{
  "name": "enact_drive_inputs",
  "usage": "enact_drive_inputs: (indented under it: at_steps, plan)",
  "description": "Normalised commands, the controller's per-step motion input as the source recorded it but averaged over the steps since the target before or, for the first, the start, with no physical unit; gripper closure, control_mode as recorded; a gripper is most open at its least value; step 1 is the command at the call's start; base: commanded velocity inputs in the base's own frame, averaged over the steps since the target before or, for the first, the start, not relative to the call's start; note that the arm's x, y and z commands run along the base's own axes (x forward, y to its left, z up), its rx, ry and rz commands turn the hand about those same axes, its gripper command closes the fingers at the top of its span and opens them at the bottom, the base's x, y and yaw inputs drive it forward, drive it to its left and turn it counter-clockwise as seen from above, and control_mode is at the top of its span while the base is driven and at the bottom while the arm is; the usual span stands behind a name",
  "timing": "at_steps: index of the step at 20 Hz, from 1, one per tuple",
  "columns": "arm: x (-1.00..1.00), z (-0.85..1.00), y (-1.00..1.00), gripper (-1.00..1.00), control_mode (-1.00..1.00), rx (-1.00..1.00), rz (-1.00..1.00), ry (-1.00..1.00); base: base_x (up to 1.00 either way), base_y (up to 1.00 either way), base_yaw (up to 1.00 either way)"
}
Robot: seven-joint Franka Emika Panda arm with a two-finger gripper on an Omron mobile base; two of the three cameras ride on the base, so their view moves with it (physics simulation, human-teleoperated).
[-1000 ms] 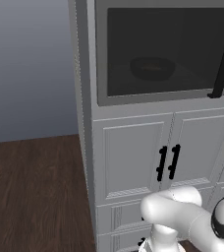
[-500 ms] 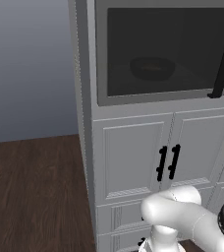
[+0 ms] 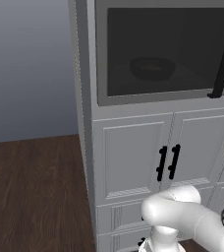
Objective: Open the microwave, place the bowl with waffle inside the microwave, then close the microwave door and turn it on.
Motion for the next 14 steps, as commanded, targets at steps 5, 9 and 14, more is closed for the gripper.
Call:
enact_drive_inputs:
  at_steps: [5,9,14]
  plan:
    - [0.14,-0.08,0.0,1.0,-1.0,0.01,0.0,0.0,0.0,0.0,0.0]
    - [0.36,-0.28,0.0,1.0,-1.0,0.0,0.0,-0.05,0.0,0.0,0.0]
    - [0.3,-0.13,-0.11,1.0,-1.0,0.0,0.0,-0.05,0.0,0.0,0.0]
